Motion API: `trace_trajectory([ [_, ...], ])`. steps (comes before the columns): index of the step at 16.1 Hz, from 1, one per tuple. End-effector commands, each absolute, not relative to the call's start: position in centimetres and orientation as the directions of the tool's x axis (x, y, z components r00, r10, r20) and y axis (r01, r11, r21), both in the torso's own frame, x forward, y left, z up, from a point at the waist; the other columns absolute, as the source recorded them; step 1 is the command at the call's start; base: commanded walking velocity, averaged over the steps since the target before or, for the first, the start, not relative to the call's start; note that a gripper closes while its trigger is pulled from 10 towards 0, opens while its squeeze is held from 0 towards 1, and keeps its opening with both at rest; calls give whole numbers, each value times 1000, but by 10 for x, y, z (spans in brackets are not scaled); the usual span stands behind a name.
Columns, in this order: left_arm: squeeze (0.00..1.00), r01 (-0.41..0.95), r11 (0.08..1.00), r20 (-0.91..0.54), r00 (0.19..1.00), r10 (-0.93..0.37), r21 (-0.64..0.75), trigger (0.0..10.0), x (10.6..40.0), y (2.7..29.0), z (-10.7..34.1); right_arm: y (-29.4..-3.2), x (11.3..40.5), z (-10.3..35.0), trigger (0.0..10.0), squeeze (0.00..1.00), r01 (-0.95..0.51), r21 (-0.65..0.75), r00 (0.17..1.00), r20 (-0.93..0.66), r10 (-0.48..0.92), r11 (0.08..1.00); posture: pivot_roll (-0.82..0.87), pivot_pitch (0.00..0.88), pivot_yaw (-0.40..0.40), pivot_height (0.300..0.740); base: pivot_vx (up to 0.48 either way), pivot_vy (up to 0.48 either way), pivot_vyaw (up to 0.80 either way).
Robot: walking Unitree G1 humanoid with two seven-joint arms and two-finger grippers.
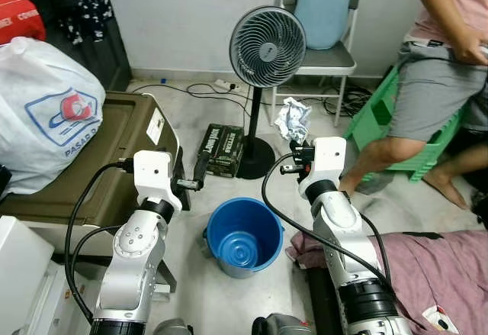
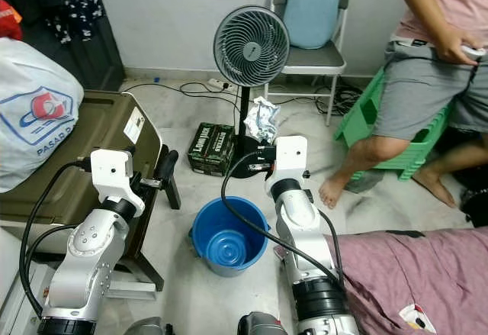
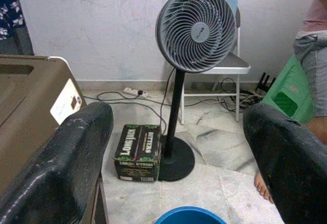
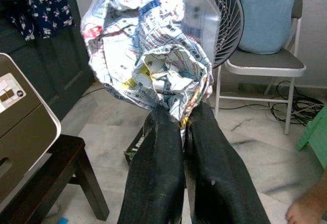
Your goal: Clean up the room
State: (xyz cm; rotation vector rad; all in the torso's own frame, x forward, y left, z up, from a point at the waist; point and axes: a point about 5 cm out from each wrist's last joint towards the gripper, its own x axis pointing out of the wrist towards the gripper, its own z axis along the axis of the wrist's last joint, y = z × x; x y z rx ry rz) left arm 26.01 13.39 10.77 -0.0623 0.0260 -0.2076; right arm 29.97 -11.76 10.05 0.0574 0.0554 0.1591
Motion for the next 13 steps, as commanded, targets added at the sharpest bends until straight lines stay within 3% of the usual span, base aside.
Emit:
trace_trajectory([
  [1, 0, 213, 975, -15, 977, -214, -62, 10000, 260, 133, 109, -119, 301, 103, 10000, 0, -155, 60, 986, -44, 158, 986, 23, 0, -32, 740, 0, 0, 0],
  [3, 0, 231, 970, -11, 973, -232, -79, 10000, 259, 132, 110, -119, 301, 103, 10000, 0, -155, 60, 986, -45, 158, 986, 23, 0, -33, 740, 167, 0, 0],
  [6, 0, 233, 969, -12, 972, -235, -81, 10000, 259, 132, 110, -119, 301, 102, 10000, 0, -153, 62, 986, -50, 157, 986, 22, 0, -34, 740, 344, 0, -800],
  [10, 0, 225, 972, -15, 974, -226, -68, 10000, 259, 133, 109, -119, 301, 102, 10000, 0, -155, 59, 986, -49, 158, 986, 23, 0, -32, 740, 332, 0, 0],
  [13, 0, 196, 979, -24, 980, -197, -47, 10000, 260, 134, 108, -119, 301, 102, 10000, 0, -157, 61, 986, -45, 159, 986, 25, 0, -33, 740, 0, 0, 0],
])
